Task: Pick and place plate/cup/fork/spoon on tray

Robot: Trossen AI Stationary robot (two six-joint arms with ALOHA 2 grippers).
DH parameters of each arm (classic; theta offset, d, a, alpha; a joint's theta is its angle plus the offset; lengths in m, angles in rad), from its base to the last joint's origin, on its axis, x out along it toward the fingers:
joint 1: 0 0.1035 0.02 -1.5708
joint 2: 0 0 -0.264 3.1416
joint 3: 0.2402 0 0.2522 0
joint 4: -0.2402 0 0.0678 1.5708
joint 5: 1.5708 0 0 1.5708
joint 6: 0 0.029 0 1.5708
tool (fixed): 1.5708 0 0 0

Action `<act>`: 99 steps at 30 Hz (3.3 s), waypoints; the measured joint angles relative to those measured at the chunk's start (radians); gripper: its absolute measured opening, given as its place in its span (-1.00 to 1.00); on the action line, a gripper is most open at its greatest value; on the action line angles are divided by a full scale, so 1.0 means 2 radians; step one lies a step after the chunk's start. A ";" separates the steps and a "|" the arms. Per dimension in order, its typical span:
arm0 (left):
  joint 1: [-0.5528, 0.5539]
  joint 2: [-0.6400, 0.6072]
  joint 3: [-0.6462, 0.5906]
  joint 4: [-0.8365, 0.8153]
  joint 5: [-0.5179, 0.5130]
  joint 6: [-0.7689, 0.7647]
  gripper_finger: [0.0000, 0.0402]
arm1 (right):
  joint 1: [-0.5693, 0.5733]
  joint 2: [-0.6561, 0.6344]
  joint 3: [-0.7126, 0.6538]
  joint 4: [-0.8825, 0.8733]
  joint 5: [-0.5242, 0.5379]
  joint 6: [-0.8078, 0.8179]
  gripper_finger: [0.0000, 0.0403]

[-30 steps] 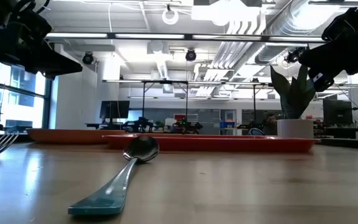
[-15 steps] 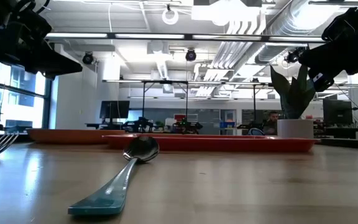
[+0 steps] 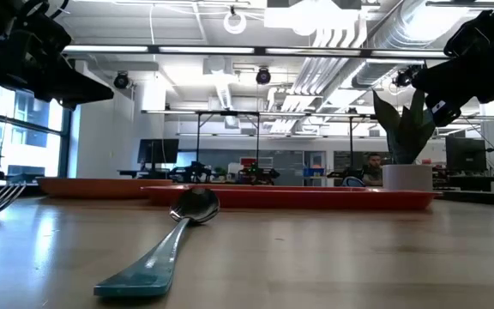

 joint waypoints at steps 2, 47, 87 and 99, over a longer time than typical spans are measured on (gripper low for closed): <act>0.000 0.000 0.000 0.000 0.000 0.000 -0.69 | 0.000 0.000 0.000 0.000 0.000 0.000 -0.78; 0.000 0.000 0.000 0.001 -0.007 -0.048 -0.69 | 0.000 0.000 0.000 0.002 0.008 0.091 -0.78; 0.000 0.000 0.000 0.073 -0.015 -0.154 -0.69 | 0.000 0.096 0.284 -0.074 0.027 0.223 -0.78; 0.000 0.000 0.000 0.065 -0.015 -0.153 -0.69 | 0.000 0.299 0.490 -0.365 -0.026 0.399 -0.78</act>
